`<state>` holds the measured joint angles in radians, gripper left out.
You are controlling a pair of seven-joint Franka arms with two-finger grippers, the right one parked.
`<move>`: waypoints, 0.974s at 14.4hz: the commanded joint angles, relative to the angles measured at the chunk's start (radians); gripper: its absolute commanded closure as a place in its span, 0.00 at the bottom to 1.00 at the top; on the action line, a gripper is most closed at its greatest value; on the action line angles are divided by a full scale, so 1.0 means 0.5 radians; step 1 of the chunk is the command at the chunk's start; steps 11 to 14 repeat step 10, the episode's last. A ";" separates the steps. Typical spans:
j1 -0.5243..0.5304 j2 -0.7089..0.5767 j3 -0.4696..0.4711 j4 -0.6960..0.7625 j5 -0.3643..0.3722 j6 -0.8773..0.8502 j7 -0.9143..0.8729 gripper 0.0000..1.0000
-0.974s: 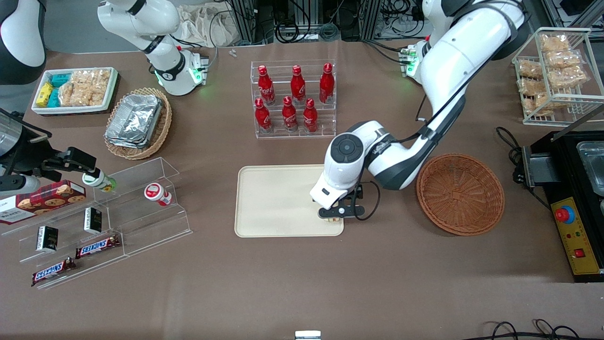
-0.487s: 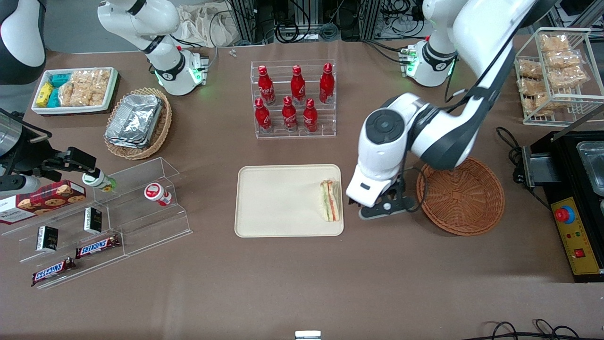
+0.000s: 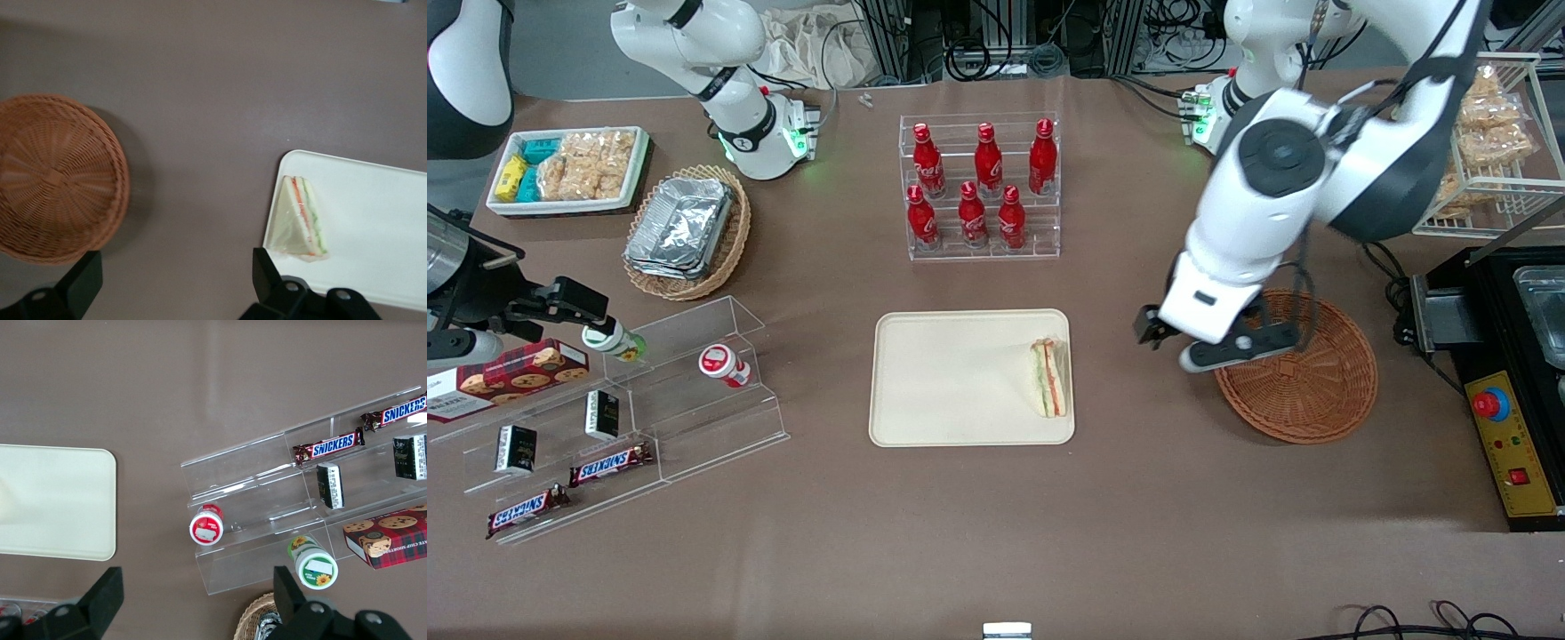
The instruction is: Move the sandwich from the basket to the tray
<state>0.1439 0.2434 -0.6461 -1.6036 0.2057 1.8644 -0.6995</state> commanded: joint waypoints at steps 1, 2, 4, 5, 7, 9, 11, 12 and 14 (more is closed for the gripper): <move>0.035 -0.204 0.272 -0.094 -0.196 -0.123 0.452 0.00; -0.029 -0.256 0.435 -0.097 -0.303 -0.160 0.636 0.00; -0.195 -0.296 0.830 -0.073 -0.353 -0.252 0.986 0.00; -0.266 -0.297 0.975 -0.018 -0.350 -0.295 1.094 0.00; -0.263 -0.281 1.077 0.065 -0.350 -0.357 1.147 0.00; -0.239 -0.269 1.080 0.112 -0.350 -0.394 1.154 0.00; -0.242 -0.266 1.080 0.109 -0.347 -0.397 1.144 0.00; -0.242 -0.266 1.080 0.109 -0.347 -0.397 1.144 0.00; -0.242 -0.266 1.080 0.109 -0.347 -0.397 1.144 0.00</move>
